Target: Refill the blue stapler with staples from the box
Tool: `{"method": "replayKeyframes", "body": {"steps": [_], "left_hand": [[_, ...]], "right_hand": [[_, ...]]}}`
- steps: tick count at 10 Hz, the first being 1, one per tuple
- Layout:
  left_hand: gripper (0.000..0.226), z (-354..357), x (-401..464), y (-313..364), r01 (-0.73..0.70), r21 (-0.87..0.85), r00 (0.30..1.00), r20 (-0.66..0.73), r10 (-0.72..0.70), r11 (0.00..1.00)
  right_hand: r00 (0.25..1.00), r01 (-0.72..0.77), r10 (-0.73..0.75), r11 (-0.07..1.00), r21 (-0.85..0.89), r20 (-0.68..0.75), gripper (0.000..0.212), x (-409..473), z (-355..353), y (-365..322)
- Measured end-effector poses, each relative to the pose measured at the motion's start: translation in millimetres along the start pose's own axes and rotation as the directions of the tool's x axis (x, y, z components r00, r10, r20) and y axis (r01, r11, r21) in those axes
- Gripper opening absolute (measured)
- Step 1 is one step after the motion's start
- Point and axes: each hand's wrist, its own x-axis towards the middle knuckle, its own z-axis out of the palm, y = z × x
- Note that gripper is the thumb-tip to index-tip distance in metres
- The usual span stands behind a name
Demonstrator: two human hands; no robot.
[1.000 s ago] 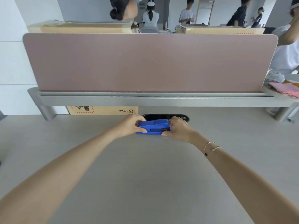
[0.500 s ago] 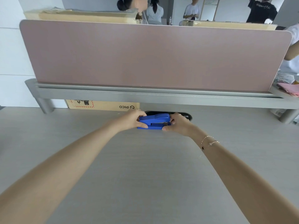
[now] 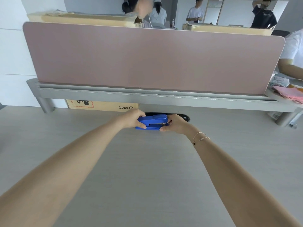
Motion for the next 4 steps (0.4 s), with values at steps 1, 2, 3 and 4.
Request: {"method": "replayKeyframes", "body": {"steps": [1, 2, 3, 4], "left_hand": [[0.020, 1, -1, 1, 0.019, -0.021, 1.000, -0.019, -0.020, 1.000], [0.025, 5, -5, -4, 0.036, -0.050, 0.997, -0.066, -0.039, 0.998], [0.040, 12, -18, -7, 0.100, -0.067, 0.984, -0.138, -0.108, 0.993], [0.053, 16, -38, -1, 0.083, -0.023, 0.980, -0.181, -0.086, 0.996]], "right_hand": [[1.000, -0.011, 0.011, 1.000, 0.018, -0.025, 0.060, 1, 3, 2], [0.998, -0.025, 0.025, 1.000, 0.005, -0.064, 0.050, -4, 9, 3], [0.995, -0.014, 0.014, 1.000, -0.002, -0.096, 0.035, -15, 11, 1], [0.994, -0.002, 0.014, 0.993, 0.121, -0.105, 0.052, -36, 7, 0]]}}
